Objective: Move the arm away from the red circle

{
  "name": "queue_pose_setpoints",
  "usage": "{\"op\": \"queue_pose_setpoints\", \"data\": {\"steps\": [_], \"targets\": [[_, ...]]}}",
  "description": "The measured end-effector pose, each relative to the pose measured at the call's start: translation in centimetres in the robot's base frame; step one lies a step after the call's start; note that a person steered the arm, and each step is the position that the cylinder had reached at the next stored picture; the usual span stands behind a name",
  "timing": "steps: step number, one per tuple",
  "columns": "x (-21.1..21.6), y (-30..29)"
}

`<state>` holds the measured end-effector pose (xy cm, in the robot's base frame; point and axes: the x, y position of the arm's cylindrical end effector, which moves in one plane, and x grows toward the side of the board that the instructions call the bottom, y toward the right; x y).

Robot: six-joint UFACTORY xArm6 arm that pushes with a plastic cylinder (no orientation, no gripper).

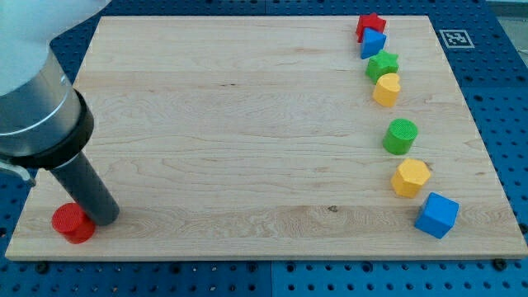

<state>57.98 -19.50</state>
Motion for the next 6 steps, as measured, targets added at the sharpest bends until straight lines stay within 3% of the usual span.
{"op": "queue_pose_setpoints", "data": {"steps": [2,6], "targets": [[-2.3,0.2],[-32.1,4.0]]}}
